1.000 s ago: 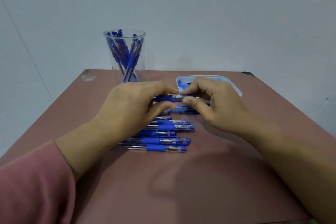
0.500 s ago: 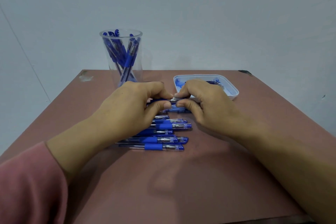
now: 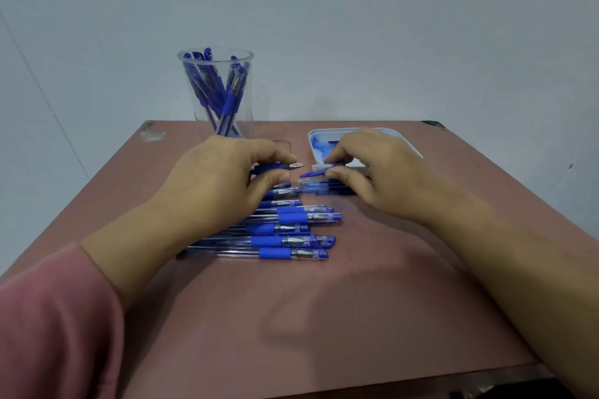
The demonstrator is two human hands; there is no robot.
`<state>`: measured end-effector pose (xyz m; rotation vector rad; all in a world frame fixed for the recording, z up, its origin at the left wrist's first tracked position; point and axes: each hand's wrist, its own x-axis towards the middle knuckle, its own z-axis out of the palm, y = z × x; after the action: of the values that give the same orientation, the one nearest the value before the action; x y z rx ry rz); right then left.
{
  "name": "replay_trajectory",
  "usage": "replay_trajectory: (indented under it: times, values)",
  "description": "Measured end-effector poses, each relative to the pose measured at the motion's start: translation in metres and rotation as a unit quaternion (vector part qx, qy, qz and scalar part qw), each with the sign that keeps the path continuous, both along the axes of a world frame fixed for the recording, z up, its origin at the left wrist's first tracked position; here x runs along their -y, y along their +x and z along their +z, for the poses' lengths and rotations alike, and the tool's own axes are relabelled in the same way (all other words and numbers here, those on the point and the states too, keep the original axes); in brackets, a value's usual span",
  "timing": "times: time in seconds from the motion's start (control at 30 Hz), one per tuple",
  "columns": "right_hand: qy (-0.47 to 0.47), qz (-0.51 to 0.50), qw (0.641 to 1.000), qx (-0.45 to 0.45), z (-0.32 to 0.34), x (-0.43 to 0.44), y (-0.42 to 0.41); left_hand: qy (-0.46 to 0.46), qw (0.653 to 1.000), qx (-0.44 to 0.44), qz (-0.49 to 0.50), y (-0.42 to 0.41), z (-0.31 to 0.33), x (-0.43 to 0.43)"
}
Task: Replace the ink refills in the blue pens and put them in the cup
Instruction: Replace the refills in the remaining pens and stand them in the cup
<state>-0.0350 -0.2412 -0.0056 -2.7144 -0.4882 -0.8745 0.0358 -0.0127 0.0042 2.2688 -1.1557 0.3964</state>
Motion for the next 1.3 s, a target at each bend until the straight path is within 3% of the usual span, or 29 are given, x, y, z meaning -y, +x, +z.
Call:
replay_trajectory:
  times: [0.1, 0.3, 0.47, 0.57, 0.7, 0.8, 1.17, 1.3]
  values:
    - [-0.030, -0.015, 0.998, -0.057, 0.004, 0.008, -0.004, 0.028, 0.999, 0.035, 0.011, -0.001, 0.002, -0.004]
    - [-0.041, -0.032, 0.985, -0.164, 0.006, 0.008, -0.014, 0.036, 0.998, 0.023, -0.052, 0.001, 0.001, -0.004]
    - [-0.066, -0.050, 0.979, -0.188, 0.005, 0.005, -0.015, 0.045, 0.997, 0.023, -0.054, 0.005, -0.001, -0.004]
    - [-0.060, -0.049, 0.982, -0.173, 0.006, 0.005, -0.015, 0.042, 0.997, 0.029, -0.059, 0.008, -0.003, -0.005]
    - [0.053, -0.031, 0.994, -0.091, 0.005, -0.002, -0.011, 0.020, 0.998, 0.030, -0.055, 0.007, -0.003, -0.005]
    - [0.115, -0.006, 0.989, -0.094, 0.001, -0.014, -0.008, 0.015, 0.997, 0.021, -0.074, 0.006, -0.004, -0.003]
    - [0.205, 0.039, 0.972, -0.104, -0.002, -0.023, -0.007, 0.017, 0.997, 0.032, -0.070, 0.007, -0.006, -0.002]
    - [0.178, 0.023, 0.979, -0.098, -0.002, -0.022, -0.006, 0.011, 0.997, 0.037, -0.069, 0.008, -0.006, -0.002]
